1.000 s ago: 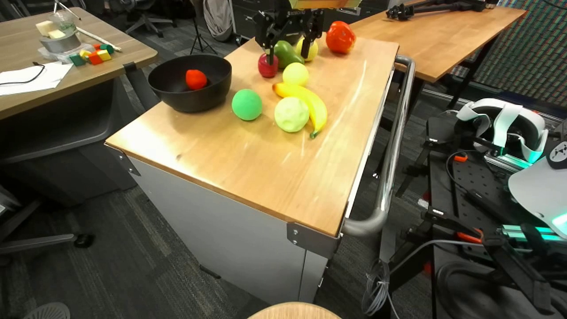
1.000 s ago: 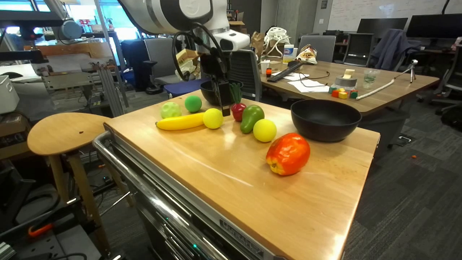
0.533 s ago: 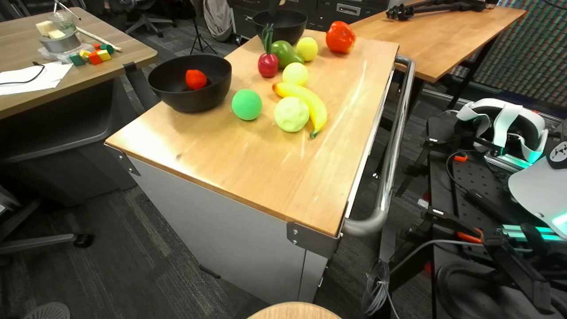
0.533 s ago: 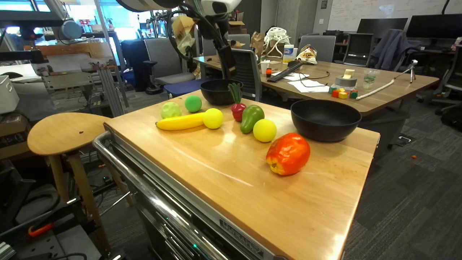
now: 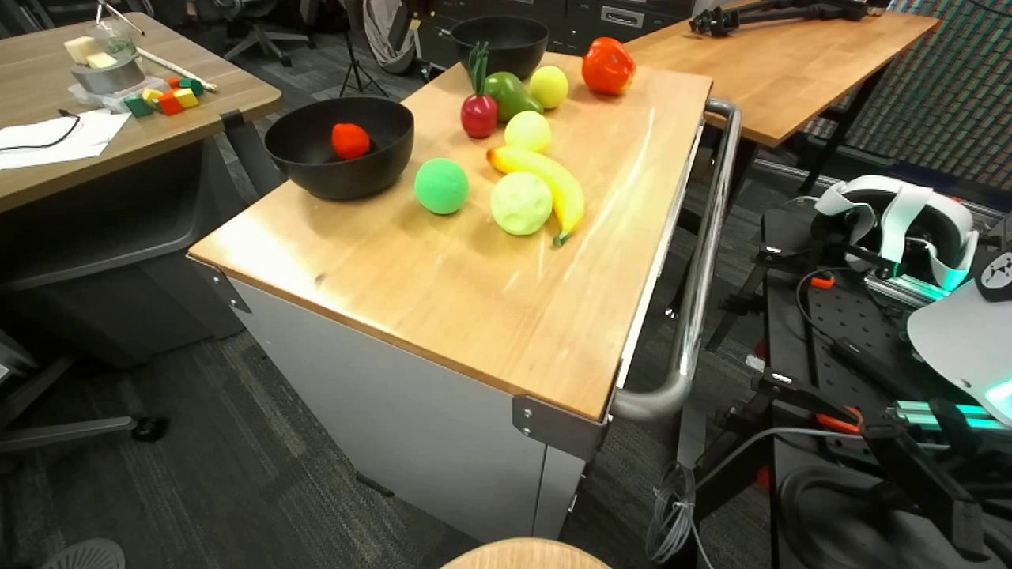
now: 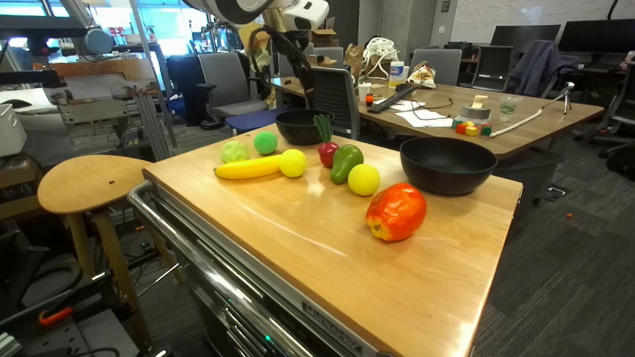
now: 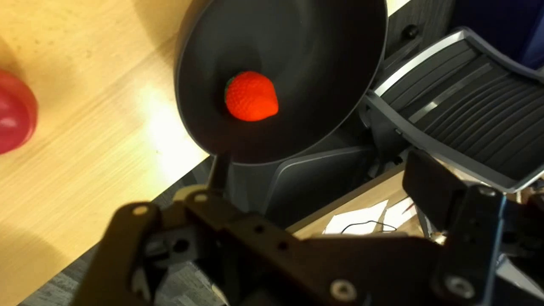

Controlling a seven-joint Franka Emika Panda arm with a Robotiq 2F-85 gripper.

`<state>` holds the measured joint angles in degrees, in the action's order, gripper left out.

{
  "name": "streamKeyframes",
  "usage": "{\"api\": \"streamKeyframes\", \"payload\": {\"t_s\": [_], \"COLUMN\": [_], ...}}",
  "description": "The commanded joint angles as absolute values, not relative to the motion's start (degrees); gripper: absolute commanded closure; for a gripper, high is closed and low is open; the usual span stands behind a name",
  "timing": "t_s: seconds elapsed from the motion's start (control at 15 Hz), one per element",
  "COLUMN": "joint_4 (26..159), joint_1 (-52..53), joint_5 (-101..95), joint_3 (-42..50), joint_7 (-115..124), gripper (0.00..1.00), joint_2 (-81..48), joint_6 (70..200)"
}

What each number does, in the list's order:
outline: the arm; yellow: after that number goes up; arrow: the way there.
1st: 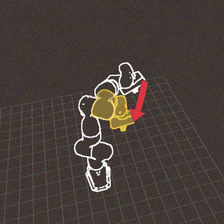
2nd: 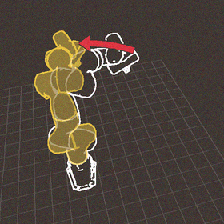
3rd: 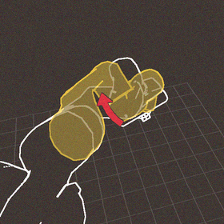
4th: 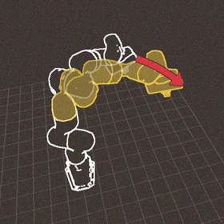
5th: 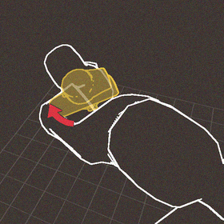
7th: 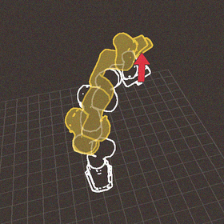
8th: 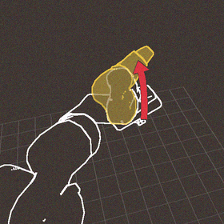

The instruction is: Take the fruits and vegetables out of the bowls and put them on the table

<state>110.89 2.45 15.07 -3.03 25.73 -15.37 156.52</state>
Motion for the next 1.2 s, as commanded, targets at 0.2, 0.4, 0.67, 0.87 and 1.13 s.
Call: {"api": "streamKeyframes", "payload": {"t_s": [0.2,0.4,0.67,0.87,1.13], "joint_4": [109.25,107.35,103.72,100.22,96.08], "joint_1": [2.91,4.02,6.37,8.85,10.44], "joint_5": [16.13,13.92,9.54,6.22,5.76], "joint_3": [-2.57,-1.68,0.84,3.63,5.76], "joint_7": [24.53,25.62,28.14,30.84,33.18], "gripper": [0.00,0.00,0.00,0.01,0.07], "joint_2": [-17.63,-20.20,-24.58,-28.56,-33.06], "joint_6": [156.31,157.33,157.15,156.51,154.34]}}
